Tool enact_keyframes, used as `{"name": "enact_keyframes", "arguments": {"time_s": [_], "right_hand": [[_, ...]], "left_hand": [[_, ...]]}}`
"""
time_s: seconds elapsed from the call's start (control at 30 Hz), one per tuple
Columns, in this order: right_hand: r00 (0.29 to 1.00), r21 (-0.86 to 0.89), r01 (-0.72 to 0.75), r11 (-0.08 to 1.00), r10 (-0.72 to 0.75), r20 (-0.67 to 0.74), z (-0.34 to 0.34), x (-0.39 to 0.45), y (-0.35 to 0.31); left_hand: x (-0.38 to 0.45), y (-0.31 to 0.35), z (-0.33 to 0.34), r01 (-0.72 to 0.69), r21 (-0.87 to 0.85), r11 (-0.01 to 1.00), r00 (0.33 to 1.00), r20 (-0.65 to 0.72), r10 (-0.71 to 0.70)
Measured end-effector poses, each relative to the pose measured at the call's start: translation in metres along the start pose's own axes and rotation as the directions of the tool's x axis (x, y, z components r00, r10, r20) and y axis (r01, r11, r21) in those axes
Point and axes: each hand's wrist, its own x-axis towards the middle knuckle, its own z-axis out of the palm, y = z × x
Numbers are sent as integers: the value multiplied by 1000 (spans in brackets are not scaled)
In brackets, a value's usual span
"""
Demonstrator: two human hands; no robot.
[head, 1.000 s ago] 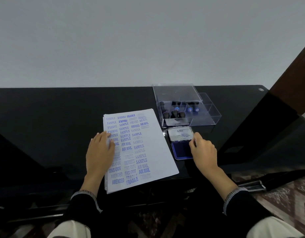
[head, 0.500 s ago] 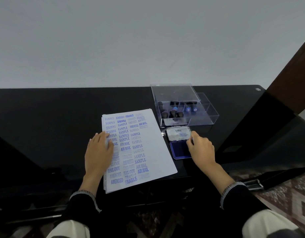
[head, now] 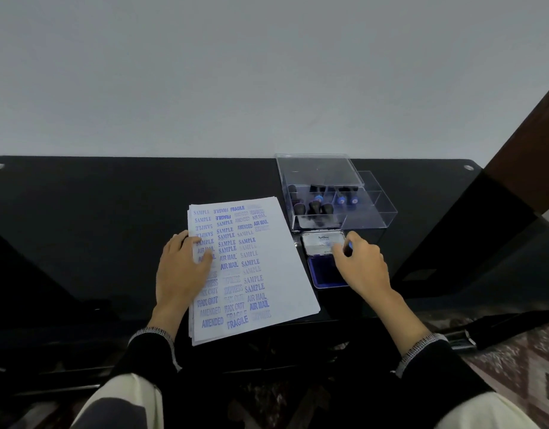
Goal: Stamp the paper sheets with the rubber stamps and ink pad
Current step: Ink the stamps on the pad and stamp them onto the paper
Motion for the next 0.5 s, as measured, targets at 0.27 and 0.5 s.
{"name": "enact_keyframes", "arguments": {"time_s": [0.27,0.5], "right_hand": [[984,545,-32,838,-68,163,28,9,-53],[960,384,181,905,-247,129,44,50,-82]], "left_hand": [[1,0,0,-11,44,999,1000,16,10],[2,-2,1,-9,37,999,1000,0,9]]}}
